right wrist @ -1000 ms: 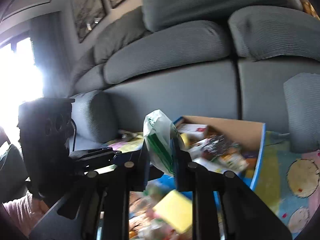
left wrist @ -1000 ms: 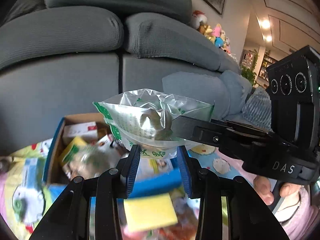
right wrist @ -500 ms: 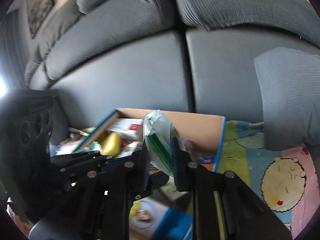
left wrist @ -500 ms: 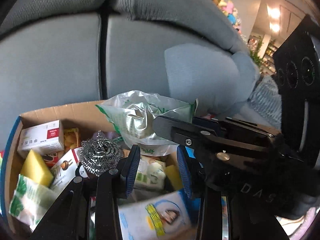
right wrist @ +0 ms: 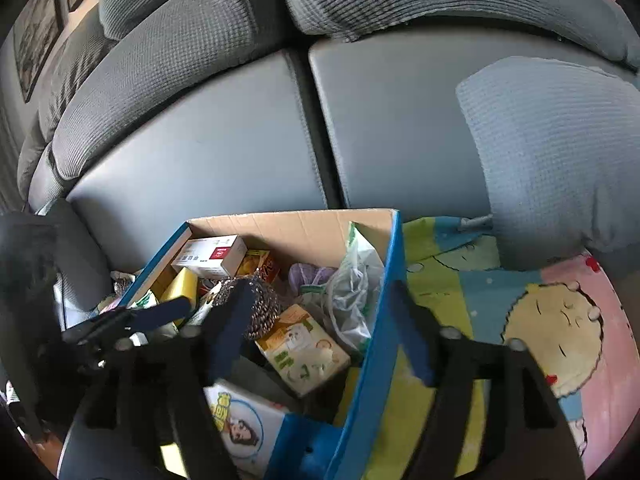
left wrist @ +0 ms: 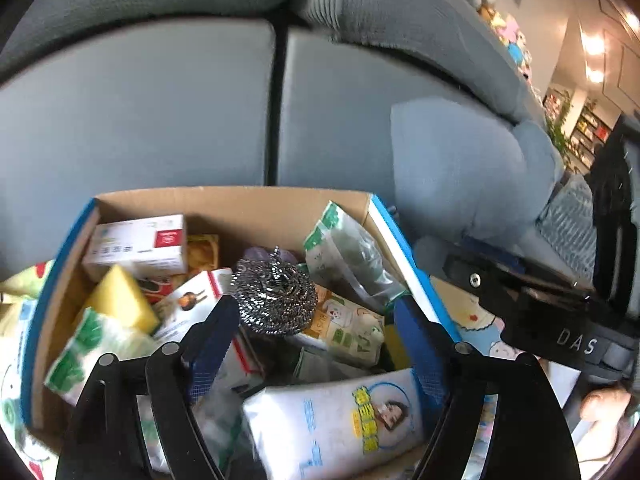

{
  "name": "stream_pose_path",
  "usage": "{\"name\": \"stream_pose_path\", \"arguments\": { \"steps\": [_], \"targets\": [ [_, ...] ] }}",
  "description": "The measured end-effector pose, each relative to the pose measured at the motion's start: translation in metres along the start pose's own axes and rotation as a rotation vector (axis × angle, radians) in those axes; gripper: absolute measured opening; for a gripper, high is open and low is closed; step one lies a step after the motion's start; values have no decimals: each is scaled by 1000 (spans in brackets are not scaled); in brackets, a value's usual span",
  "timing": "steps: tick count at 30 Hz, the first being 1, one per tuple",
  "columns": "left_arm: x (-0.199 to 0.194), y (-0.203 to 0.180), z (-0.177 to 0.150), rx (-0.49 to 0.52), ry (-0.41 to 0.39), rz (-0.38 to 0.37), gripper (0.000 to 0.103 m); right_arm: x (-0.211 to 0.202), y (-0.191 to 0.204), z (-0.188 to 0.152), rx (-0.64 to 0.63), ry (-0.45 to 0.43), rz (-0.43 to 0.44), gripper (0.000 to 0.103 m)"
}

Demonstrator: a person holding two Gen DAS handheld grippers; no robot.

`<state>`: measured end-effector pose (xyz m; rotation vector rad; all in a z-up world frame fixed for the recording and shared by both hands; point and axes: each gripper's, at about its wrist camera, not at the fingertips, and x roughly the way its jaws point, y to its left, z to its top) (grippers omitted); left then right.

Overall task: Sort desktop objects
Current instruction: 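Withdraw the left gripper from the box back over the blanket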

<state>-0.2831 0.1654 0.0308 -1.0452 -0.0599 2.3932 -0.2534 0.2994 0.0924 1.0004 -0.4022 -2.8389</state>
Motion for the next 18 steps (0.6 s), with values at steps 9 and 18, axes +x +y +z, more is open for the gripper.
{"name": "stream_pose_path", "arguments": {
  "steps": [9,18],
  "targets": [
    [-58,9,-17,-103,-45,36,97,-55,12,-15,122,-79,20,103],
    [-135,3,-68,-66,-137,88,103,-112,54,-57,53,-78,179,103]
  ]
}}
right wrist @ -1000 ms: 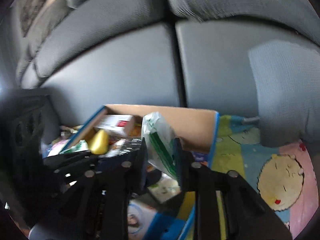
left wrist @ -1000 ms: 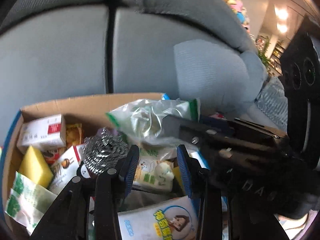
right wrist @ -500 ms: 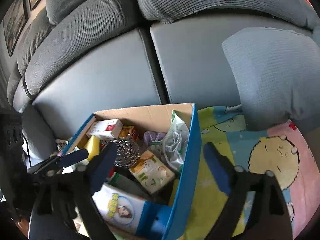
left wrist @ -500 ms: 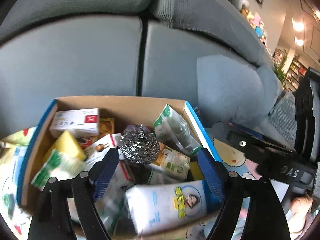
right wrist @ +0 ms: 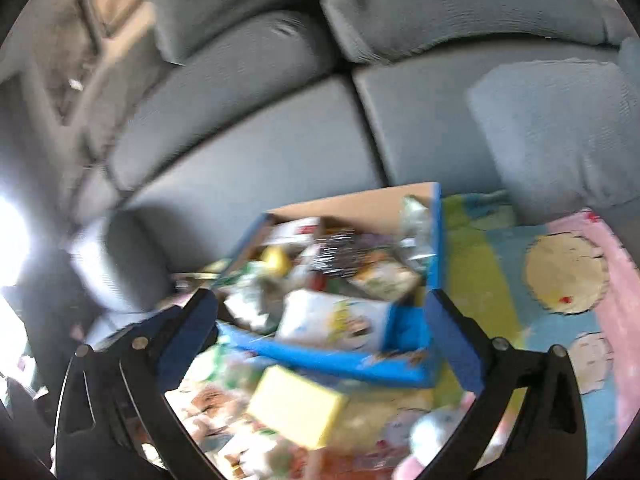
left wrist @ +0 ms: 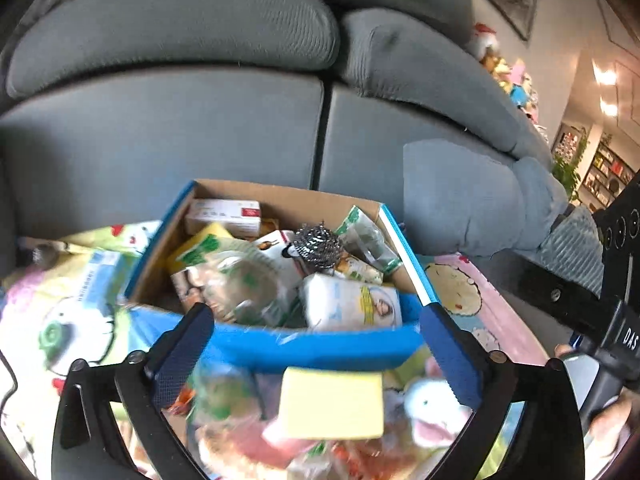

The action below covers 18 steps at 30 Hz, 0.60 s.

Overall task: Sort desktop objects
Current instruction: 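Withdraw the left gripper from the box back over the blanket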

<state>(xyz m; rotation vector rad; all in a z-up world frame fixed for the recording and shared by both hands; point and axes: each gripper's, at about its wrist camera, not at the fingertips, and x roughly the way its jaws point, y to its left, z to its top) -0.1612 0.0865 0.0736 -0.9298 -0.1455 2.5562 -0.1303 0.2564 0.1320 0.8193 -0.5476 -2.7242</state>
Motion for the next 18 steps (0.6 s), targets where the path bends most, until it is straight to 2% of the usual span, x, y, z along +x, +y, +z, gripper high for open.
{"name": "stream_pose_path", "arguments": {
  "steps": [4,7,9,13,16,18],
  "targets": [
    [-35,3,-23,23,-57,34,103,-27,22,-26,-112,-55,7,103],
    [-51,4,-41,50,-65,73,103,-41,38,-45,-190,-25,-19,103],
    [-58,7,-52,56,-45,84,103,-48,44,-58,-224,-4,-15,103],
    [-65,12,-77,31,51,72,103,-57,50,-83,-262,76,-11,103],
    [-75,19,-97,-9,66,29,103,-60,46,-100,-237,155,-70,103],
    [-79,25,-110,-41,97,30,103,-63,43,-113,-220,184,-108,103]
  ]
}}
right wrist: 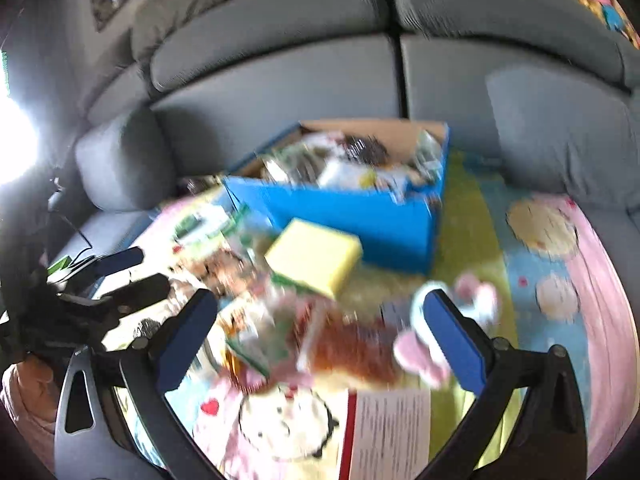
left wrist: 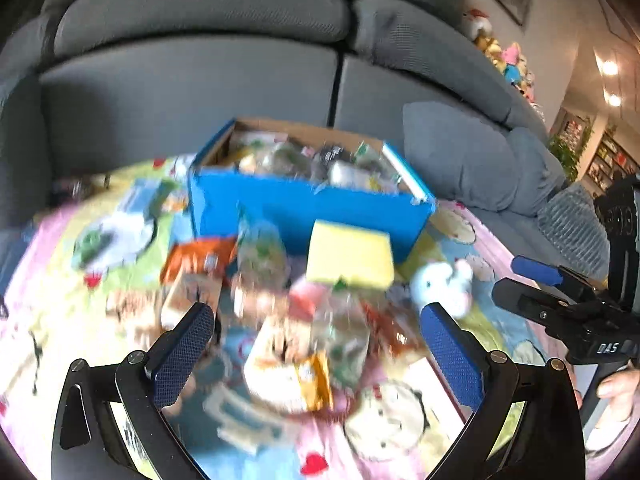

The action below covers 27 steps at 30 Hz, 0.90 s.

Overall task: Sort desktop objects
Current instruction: 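Withdraw the left gripper from the box back over the blanket, then grasp the clear plastic hair claw clip with the left gripper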

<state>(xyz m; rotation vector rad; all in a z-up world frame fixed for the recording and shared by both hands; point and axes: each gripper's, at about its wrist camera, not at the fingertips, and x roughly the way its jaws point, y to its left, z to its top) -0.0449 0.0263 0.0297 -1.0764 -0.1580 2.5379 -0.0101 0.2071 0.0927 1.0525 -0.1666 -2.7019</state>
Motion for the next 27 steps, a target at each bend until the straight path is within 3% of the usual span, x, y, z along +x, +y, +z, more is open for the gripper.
{"name": "stream_pose_path", "arguments": {
  "steps": [3,8,18,27],
  "targets": [
    [-2,10,-16,-33,35,18,103,0,3,-15,-23,15,-33,103],
    [-9,27,-41,-19,55,43,102,8,23,-42,-59,85,103,103],
    [-17,47,-72,85,71,99,102,16,75,-72,-252,92,270,102],
    [-7,53,-83,170,100,-10,102,43,96,-98,-376,125,368,96]
  ]
}}
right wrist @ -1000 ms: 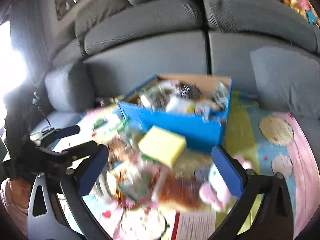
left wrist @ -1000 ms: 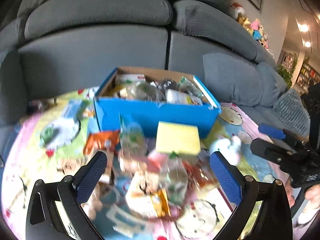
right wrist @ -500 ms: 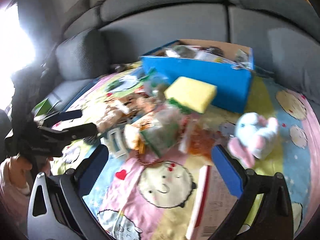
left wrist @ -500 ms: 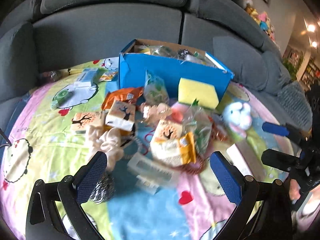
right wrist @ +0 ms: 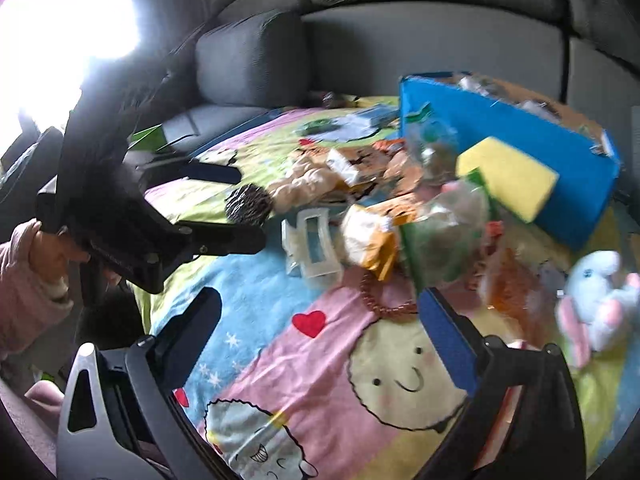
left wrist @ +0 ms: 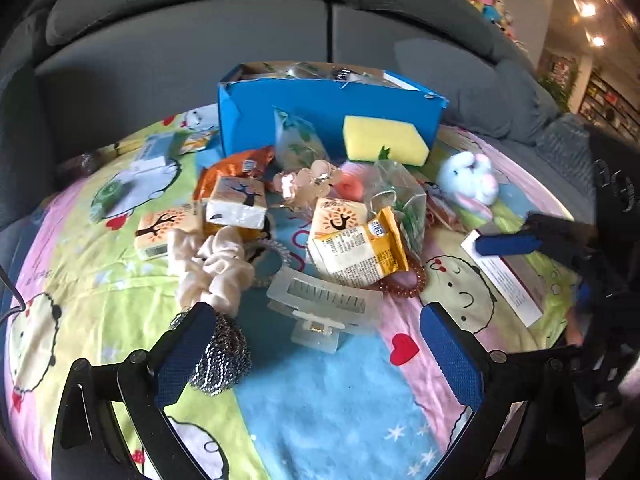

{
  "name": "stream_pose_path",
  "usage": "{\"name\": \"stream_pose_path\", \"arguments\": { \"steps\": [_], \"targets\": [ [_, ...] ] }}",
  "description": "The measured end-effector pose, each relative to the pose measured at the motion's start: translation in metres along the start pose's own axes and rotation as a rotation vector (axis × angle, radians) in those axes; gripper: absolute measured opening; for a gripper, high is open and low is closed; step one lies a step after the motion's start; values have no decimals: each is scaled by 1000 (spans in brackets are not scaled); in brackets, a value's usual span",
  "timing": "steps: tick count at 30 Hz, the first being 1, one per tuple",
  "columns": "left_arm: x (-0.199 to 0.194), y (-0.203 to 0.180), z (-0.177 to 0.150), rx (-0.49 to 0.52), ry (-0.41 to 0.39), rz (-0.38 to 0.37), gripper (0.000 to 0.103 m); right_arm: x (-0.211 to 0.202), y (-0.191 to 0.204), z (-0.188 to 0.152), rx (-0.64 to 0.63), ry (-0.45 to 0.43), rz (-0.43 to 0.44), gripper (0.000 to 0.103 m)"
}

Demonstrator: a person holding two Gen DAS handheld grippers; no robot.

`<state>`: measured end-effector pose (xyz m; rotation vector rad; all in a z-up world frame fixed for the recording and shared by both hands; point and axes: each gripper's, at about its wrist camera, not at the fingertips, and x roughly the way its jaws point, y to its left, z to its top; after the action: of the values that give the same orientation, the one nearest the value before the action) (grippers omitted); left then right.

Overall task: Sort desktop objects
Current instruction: 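Grasp the clear plastic hair claw clip with the left gripper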

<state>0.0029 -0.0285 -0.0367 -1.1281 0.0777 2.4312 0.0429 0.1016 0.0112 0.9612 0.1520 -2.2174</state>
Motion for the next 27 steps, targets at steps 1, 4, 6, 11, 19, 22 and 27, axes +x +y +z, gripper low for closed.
{"name": "stream_pose_path", "arguments": {
  "steps": [1,4,6,11,19,22,27],
  "targets": [
    [1,1,1,-4,1,-10,102,6,-1,-1,1,5,11,95],
    [8,8,3,-21,17,-32,99,25,-4,-3,18,54,46,89],
    [14,10,5,-28,32,-54,92,36,-4,-4,18,75,72,83],
    [27,8,4,8,69,-65,86,50,1,0,-8,68,90,83],
    [49,14,5,-6,129,-89,76,69,-1,5,-1,83,121,77],
    [52,14,7,-3,127,-91,76,76,-1,5,-1,96,116,74],
    [58,18,12,-24,137,-97,75,86,0,5,-6,111,122,67]
  ]
}}
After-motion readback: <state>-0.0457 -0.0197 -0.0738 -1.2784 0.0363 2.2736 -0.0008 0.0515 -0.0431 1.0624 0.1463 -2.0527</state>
